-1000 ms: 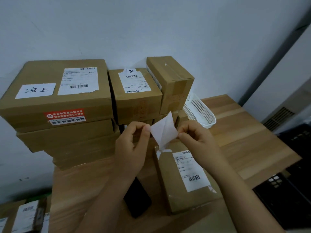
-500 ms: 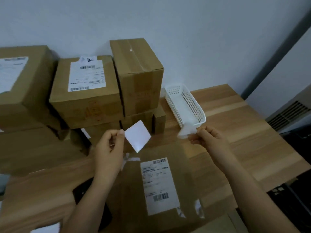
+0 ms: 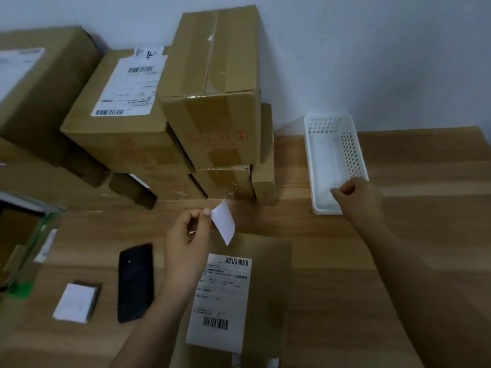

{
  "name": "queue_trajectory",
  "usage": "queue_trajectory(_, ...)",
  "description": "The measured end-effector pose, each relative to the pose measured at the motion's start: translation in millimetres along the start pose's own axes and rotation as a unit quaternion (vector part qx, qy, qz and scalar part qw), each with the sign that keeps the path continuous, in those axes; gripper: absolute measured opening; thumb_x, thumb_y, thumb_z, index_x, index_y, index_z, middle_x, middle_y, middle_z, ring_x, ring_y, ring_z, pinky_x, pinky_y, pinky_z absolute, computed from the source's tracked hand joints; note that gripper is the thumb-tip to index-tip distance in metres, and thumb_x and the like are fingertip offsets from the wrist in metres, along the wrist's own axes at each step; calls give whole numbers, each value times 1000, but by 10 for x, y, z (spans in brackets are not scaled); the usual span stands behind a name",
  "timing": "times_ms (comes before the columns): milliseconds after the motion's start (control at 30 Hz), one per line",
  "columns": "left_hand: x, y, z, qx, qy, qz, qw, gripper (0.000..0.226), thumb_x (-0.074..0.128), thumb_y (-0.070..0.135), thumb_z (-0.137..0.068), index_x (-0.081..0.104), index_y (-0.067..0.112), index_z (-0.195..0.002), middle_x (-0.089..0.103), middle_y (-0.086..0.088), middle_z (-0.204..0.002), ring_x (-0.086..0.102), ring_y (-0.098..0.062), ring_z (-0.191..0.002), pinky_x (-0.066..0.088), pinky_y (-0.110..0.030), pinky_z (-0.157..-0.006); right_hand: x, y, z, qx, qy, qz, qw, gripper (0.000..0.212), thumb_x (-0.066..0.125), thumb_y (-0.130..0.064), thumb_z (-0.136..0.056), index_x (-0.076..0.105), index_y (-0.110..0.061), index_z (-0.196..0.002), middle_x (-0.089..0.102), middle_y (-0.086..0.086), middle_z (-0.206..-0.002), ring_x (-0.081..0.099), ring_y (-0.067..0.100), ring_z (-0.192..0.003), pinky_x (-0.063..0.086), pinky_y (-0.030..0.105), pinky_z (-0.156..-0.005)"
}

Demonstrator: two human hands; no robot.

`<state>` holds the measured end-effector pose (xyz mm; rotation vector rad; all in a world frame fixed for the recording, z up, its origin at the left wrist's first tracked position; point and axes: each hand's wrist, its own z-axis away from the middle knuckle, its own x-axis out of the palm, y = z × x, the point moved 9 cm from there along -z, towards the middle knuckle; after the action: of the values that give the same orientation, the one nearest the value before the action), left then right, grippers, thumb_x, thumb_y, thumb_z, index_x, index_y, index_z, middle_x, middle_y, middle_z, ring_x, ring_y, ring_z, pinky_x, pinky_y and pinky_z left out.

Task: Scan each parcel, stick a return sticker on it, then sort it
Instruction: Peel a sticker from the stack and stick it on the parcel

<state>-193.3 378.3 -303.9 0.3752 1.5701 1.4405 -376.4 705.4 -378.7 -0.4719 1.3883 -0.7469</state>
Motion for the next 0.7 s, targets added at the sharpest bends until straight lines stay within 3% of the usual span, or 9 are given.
queue_trajectory(167, -50, -14, 60, -19, 27, 1, 999, 16, 53, 28, -97, 64, 23, -86, 66, 4, -83, 62, -12, -84, 47, -26, -72, 155, -340, 172, -69, -11, -14, 997, 7, 68, -12, -85, 62, -10, -84, 65, 1, -81, 60, 15, -74, 40, 24, -68)
queue_trajectory(333, -69, 26, 136, -22, 26, 15, 999, 16, 54, 28, -97, 64, 23, -86, 66, 5, -83, 61, -12, -83, 47, -26, -73, 462, -975, 914, -146, -149, -50, 977, 11, 65, -16, -88, 60, -26, -89, 62, -10, -86, 59, 2, -80, 45, 15, -68)
queue_trajectory(467, -126, 91, 209, 1, 11, 30, 999, 18, 54, 26, -97, 64, 21, -83, 64, 8, -76, 60, -10, -78, 47, -26, -72, 582, -1420, 1610, -226, -235, -38, 945, 11, 61, -38, -89, 59, -29, -95, 58, -14, -88, 56, 0, -79, 51, 21, -69)
queue_trajectory(567, -207, 119, 274, 30, -5, 38, 999, 19, 54, 23, -96, 63, 21, -80, 64, 11, -74, 61, -9, -76, 47, -27, -72, 610, -1632, 1965, -302, -201, 12, 932, 28, 63, -50, -83, 57, -25, -96, 52, -16, -94, 49, 2, -84, 42, 14, -67)
queue_trajectory(700, -374, 129, 402, 63, -33, 43, 997, 19, 54, 22, -97, 63, 22, -80, 65, 6, -76, 61, -9, -77, 47, -25, -72, 621, -1770, 2309, -364, -103, 55, 924, 13, 61, -34, -86, 57, -21, -86, 53, -9, -85, 48, 5, -74, 32, 11, -58)
